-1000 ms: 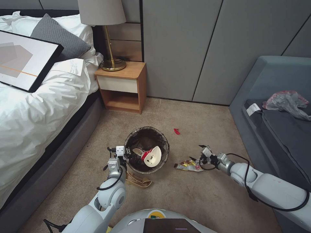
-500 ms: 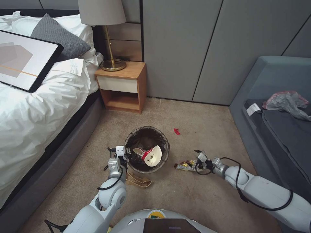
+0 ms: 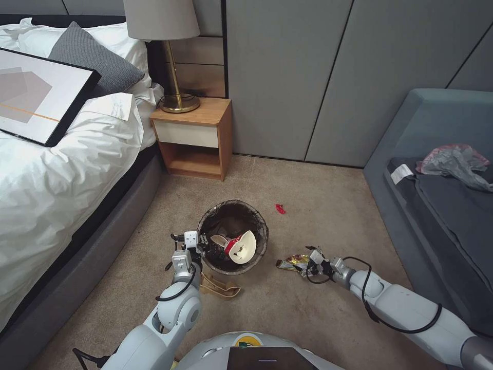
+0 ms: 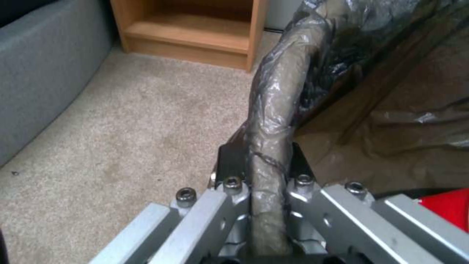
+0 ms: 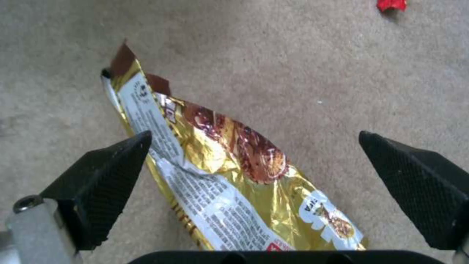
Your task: Pick up the trash bin, then pick up the garbage from the floor and place it into the trash bin.
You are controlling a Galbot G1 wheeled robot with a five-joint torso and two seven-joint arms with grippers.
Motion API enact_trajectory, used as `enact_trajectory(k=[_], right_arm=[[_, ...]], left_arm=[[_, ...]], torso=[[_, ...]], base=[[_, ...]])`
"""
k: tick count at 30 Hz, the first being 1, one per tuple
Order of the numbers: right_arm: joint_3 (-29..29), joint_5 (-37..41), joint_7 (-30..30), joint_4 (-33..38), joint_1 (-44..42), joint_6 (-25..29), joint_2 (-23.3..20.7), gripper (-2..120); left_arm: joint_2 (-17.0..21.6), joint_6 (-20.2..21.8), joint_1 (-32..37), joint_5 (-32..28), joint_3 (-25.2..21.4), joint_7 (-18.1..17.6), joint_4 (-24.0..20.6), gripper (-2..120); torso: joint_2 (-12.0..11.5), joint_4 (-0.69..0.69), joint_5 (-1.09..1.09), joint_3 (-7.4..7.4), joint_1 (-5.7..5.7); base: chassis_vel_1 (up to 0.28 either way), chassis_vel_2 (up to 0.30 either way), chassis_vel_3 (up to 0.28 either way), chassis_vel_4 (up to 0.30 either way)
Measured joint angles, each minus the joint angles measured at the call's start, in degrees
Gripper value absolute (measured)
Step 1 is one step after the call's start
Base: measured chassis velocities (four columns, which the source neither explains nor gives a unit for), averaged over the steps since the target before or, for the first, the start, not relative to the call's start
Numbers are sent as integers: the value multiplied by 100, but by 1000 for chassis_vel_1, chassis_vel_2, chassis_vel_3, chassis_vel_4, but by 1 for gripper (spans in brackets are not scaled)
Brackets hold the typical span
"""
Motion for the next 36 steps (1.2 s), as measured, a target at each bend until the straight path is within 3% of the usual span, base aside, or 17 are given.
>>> enact_trajectory(k=[17,36], right_arm=[[-95,-172,-100,-727,199,214,455,100],[-63,-322,-105,-937,79,299,682,100]], left_arm=[[-29,-4,-58,-5,-10,-13,52,2],[-16,-12,-59,-11,-8,-32,58,2]], torso=[[0,0,0,0,0],[0,0,0,0,0]], base=[[0,0,0,0],[0,0,0,0]])
